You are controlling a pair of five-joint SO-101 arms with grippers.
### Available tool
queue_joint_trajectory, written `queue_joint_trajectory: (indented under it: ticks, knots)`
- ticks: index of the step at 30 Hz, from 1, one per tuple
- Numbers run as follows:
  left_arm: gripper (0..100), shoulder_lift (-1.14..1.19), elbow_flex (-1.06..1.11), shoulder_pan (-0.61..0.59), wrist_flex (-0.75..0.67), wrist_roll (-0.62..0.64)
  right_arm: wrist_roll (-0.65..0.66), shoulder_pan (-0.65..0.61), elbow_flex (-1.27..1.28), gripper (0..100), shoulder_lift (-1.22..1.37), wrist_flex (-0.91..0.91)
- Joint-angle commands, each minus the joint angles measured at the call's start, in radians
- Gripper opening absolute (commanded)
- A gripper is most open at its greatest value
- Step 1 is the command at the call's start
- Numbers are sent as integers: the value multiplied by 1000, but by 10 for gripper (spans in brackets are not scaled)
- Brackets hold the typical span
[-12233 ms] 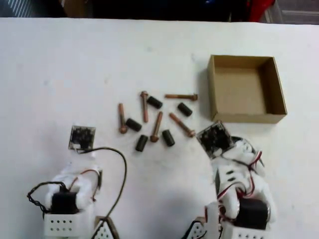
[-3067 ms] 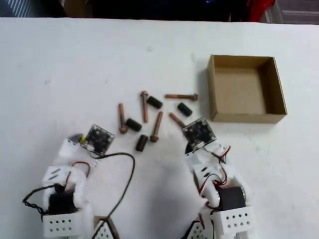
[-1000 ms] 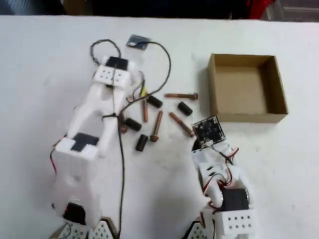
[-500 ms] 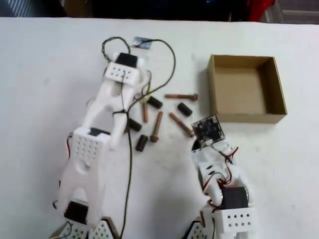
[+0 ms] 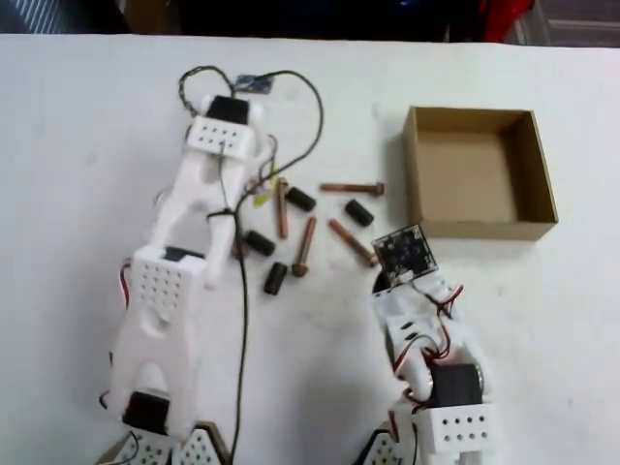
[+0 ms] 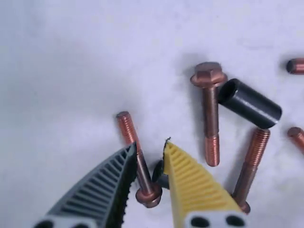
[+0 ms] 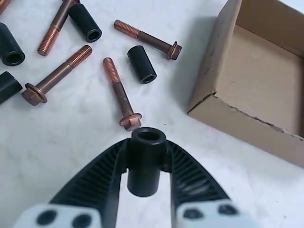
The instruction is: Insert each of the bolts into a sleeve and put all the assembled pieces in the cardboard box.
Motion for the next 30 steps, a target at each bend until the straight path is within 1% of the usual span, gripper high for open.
queue_joint_trajectory:
  ticks: [1,6,9,12,16,20,25,27,30]
  knots:
    - [131,-21,-38,-18,71,8,-8,7,-25,16,-16,4]
    - [131,-30,34,-38,74,5,-8,7,-25,16,-16,2]
    - [130,-30,69,-65,74,-44,-8,7,-25,16,-16,2]
    - [129,-44,87,-81,74,-63,-8,8,-26,16,-16,1]
    - [131,-127,143,-68,74,-64,-8,8,-26,16,-16,1]
    - [132,-280,198,-68,74,-64,-8,8,-26,16,-16,-1]
    - [132,-441,387,-59,55,-60,-8,8,-26,16,-16,-1]
    - [132,-487,489,-62,11,-64,-8,8,-26,16,-16,-1]
    - [132,-539,644,-67,-103,-64,-8,8,-26,16,-16,-1]
